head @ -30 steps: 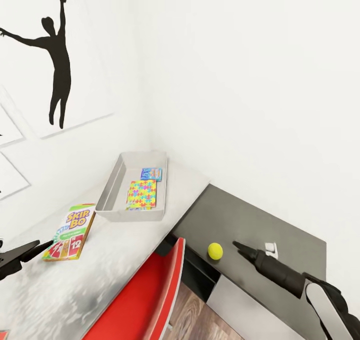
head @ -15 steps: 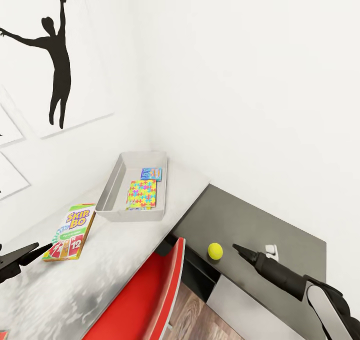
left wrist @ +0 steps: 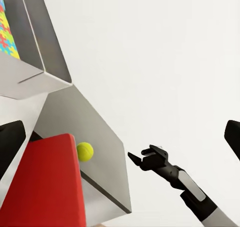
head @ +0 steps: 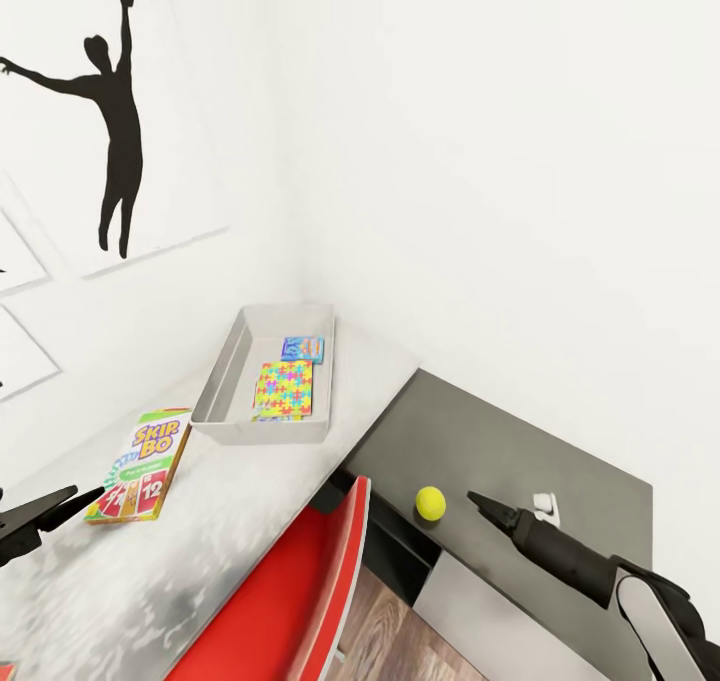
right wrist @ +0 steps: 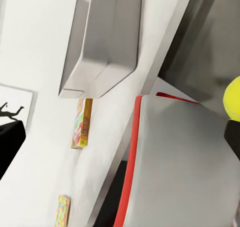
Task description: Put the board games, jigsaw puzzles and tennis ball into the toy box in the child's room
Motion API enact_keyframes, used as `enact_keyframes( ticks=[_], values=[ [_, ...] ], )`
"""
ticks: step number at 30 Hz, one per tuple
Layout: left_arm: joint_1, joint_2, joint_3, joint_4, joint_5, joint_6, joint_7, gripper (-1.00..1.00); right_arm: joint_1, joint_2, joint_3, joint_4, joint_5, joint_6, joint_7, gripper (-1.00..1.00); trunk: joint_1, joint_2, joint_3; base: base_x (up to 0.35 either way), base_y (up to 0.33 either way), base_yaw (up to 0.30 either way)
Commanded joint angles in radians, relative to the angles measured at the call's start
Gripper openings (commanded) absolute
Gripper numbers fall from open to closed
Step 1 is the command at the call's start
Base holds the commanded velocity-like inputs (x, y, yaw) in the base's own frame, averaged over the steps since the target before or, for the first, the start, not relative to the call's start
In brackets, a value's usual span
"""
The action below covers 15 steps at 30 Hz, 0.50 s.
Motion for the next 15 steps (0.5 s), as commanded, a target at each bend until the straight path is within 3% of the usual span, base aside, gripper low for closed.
enact_keyframes(
  ticks=[1,15],
  values=[
    [-0.001,0.0,0.0,-0.002,-0.001,0.011,-0.004,1.0,0.0,0.0,-0.001,0.0,-0.003,0.006,0.002,1.0,0.001,-0.002,-0.001,0.0,0.0,0.0],
    [-0.001,0.0,-0.001,-0.007,-0.001,0.011,-0.004,1.0,0.025,-0.002,-0.013,-0.001,-0.001,-0.035,0.1,1.0,0.001,-0.002,0.019,0.0,0.0,0.041]
  ],
)
